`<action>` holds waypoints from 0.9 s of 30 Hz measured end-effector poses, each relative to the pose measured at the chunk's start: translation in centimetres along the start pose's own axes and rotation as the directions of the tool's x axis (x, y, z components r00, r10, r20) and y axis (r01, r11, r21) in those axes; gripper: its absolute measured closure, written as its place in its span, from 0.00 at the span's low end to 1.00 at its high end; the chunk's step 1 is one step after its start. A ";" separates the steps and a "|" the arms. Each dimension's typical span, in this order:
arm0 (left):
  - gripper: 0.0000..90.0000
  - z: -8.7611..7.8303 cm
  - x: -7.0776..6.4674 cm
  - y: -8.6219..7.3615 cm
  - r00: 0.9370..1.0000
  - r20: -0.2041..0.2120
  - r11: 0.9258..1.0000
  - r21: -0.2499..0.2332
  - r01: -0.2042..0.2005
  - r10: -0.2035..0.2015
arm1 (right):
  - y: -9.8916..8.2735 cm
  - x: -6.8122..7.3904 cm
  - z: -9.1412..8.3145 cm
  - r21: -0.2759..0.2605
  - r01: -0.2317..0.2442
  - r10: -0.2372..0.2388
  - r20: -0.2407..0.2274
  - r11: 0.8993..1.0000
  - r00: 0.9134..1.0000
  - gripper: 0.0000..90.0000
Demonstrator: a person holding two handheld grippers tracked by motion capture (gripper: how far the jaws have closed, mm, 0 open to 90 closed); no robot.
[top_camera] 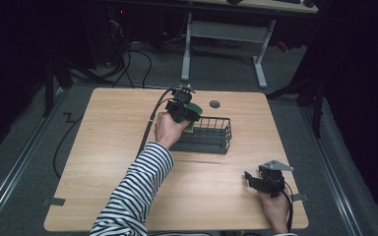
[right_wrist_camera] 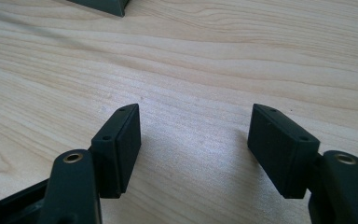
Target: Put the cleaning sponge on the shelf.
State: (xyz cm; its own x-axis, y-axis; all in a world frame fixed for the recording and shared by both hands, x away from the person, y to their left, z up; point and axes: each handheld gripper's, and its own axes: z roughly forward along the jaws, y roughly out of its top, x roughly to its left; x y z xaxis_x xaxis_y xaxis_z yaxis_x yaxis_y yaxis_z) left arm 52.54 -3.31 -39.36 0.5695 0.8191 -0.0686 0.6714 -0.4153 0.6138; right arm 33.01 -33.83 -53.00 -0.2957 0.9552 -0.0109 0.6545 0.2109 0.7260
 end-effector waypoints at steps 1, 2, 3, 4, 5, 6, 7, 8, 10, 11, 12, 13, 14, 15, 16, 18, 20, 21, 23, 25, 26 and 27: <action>0.32 0.1 0.0 0.0 1.000 0.000 1.000 0.001 0.000 0.000 | 0.0 0.0 0.0 0.000 -0.001 0.001 0.001 1.000 1.000 0.39; 0.32 0.3 -0.1 0.1 1.000 -0.001 1.000 0.001 0.003 -0.003 | 0.0 0.0 0.0 0.000 -0.002 0.002 0.001 1.000 1.000 0.39; 0.32 0.4 -0.1 0.1 1.000 -0.004 1.000 -0.001 0.003 -0.003 | 0.0 0.0 0.0 0.000 -0.003 0.003 0.000 1.000 1.000 0.39; 0.32 0.5 -0.2 0.1 1.000 -0.008 1.000 0.001 0.001 -0.001 | 0.0 0.0 0.0 0.001 -0.004 0.004 0.001 1.000 1.000 0.39; 0.32 0.6 -0.3 0.0 1.000 -0.011 1.000 -0.001 -0.001 0.001 | 0.0 0.0 0.0 0.001 -0.005 0.005 0.001 1.000 1.000 0.39; 0.32 0.7 -0.4 0.0 1.000 -0.020 1.000 -0.001 -0.005 0.005 | 0.0 0.0 0.0 0.000 -0.004 0.004 0.001 1.000 1.000 0.39; 0.32 0.8 -0.5 -0.1 1.000 -0.025 1.000 -0.001 -0.010 0.010 | 0.0 0.0 0.0 0.000 -0.004 0.004 0.001 1.000 1.000 0.39; 0.32 0.9 -0.6 -0.1 1.000 -0.028 1.000 0.001 -0.012 0.012 | 0.0 0.0 0.0 0.001 -0.005 0.005 0.001 1.000 1.000 0.39; 0.32 1.1 -0.6 -0.3 1.000 -0.028 1.000 0.003 -0.007 0.008 | 0.0 0.0 0.0 0.001 -0.005 0.005 0.000 1.000 1.000 0.39; 0.32 1.3 -0.6 -0.4 1.000 -0.028 1.000 0.005 -0.007 0.007 | 0.0 0.0 0.0 0.001 -0.004 0.004 0.001 1.000 1.000 0.38; 0.32 1.3 -0.5 -0.4 1.000 -0.028 1.000 0.005 -0.005 0.005 | 0.0 0.0 0.0 0.000 -0.002 0.002 0.002 1.000 1.000 0.38; 0.32 1.4 -0.5 -0.5 1.000 -0.030 1.000 0.013 -0.010 0.011 | 0.0 0.0 0.0 0.000 -0.001 0.001 0.003 1.000 1.000 0.38; 0.32 1.5 -0.5 -0.6 0.999 -0.037 1.000 0.015 -0.014 0.015 | 0.0 0.0 0.0 0.000 0.000 0.000 0.004 1.000 1.000 0.39; 0.31 1.5 -0.5 -0.7 0.999 -0.041 1.000 0.018 -0.020 0.021 | 0.0 0.0 0.0 0.000 -0.001 0.001 0.003 1.000 1.000 0.38; 0.31 1.6 -0.5 -0.8 0.999 -0.039 1.000 0.014 -0.019 0.019 | 0.0 0.0 0.0 0.000 0.000 0.000 0.004 1.000 1.000 0.39; 0.31 1.5 -0.3 -0.9 0.999 -0.035 1.000 0.006 -0.012 0.012 | 0.0 0.0 0.0 0.000 0.000 0.000 0.003 1.000 1.000 0.39; 0.31 1.5 -0.3 -1.0 0.999 -0.033 1.000 0.006 -0.008 0.009 | 0.0 0.0 0.0 0.000 -0.001 0.001 0.003 1.000 1.000 0.38; 0.31 1.4 -0.3 -1.0 0.999 -0.032 1.000 0.007 -0.008 0.008 | 0.0 0.0 0.0 0.000 -0.002 0.002 0.002 1.000 1.000 0.38; 0.31 1.4 -0.3 -1.0 0.999 -0.034 1.000 0.007 -0.012 0.012 | 0.0 0.0 0.0 0.000 -0.001 0.001 0.001 1.000 1.000 0.38; 0.31 1.4 -0.3 -1.2 0.999 -0.034 1.000 0.007 -0.014 0.015 | 0.0 0.0 0.0 0.000 -0.003 0.003 0.000 1.000 1.000 0.38; 0.31 1.4 -0.3 -1.2 0.999 -0.035 1.000 0.006 -0.016 0.016 | 0.0 0.0 0.0 0.000 -0.002 0.002 0.000 1.000 1.000 0.38; 0.31 1.4 -0.3 -1.3 0.999 -0.036 1.000 0.006 -0.017 0.018 | 0.0 0.0 0.0 0.000 -0.002 0.002 0.000 1.000 1.000 0.38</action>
State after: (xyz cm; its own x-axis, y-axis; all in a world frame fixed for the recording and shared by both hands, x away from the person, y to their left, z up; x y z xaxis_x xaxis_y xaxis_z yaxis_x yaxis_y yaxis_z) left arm 52.16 -3.58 -41.22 0.5638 0.8254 -0.0295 0.6640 -0.4318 0.6104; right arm 33.02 -33.83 -53.00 -0.2941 0.9557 -0.0099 0.6552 0.2091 0.7259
